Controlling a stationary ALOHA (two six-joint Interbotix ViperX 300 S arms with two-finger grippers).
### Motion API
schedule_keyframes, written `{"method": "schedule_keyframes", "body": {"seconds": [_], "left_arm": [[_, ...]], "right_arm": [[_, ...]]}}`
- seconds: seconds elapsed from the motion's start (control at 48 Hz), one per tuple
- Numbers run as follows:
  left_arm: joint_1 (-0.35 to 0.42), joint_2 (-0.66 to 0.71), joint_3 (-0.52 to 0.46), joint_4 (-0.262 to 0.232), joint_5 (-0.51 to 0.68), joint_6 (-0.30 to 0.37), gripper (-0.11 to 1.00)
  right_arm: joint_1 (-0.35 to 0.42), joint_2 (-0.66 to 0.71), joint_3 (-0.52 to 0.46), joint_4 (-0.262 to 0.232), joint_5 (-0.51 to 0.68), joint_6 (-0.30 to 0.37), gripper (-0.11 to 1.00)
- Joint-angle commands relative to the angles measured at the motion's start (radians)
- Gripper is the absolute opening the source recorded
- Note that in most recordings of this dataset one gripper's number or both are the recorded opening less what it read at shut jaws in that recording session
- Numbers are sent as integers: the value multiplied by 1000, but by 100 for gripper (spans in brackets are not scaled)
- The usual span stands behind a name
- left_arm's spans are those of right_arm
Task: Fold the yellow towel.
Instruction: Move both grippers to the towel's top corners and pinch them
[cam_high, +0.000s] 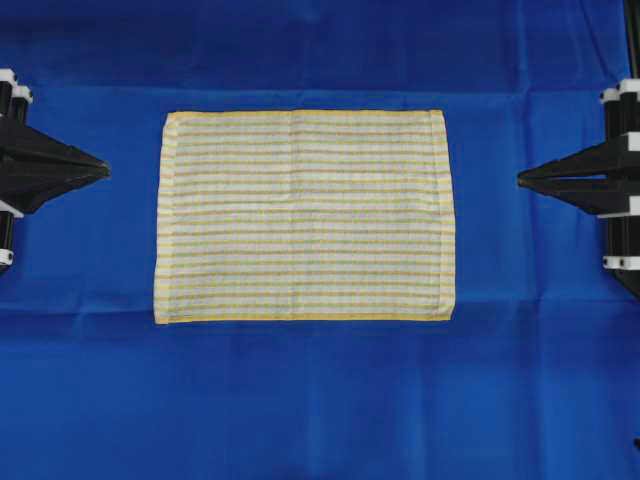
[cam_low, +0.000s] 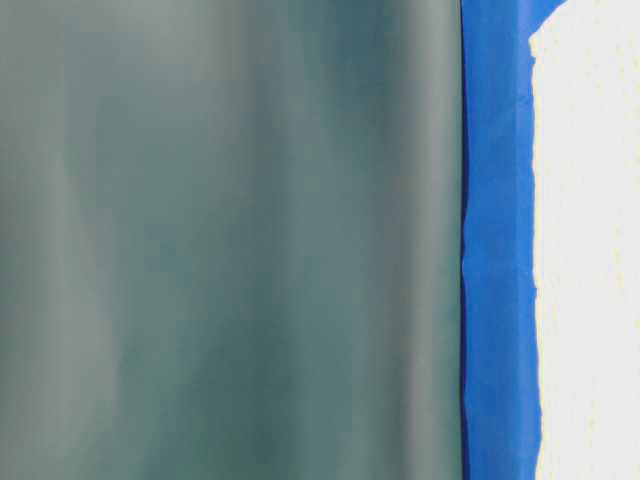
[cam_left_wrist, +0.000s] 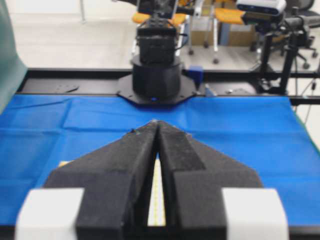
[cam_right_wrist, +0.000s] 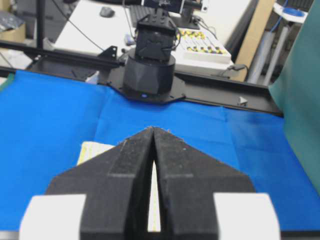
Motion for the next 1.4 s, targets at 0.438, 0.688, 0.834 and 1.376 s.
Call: {"method": "schedule_keyframes", "body": {"seconds": [0.438, 0.688, 0.834, 1.376], "left_arm": [[129, 103, -9, -43, 67, 14, 0], [261, 282, -6, -41, 44, 18, 15], [311, 407, 5, -41, -23, 20, 58], [465, 844, -12, -41, -179, 20, 76]], "right_arm": [[-175, 103, -51, 80, 123, 14, 0], [-344, 281, -51, 137, 132, 14, 1], [-391, 436, -72, 161, 140, 14, 31], [-482, 888, -149, 215, 2, 14, 68]]}}
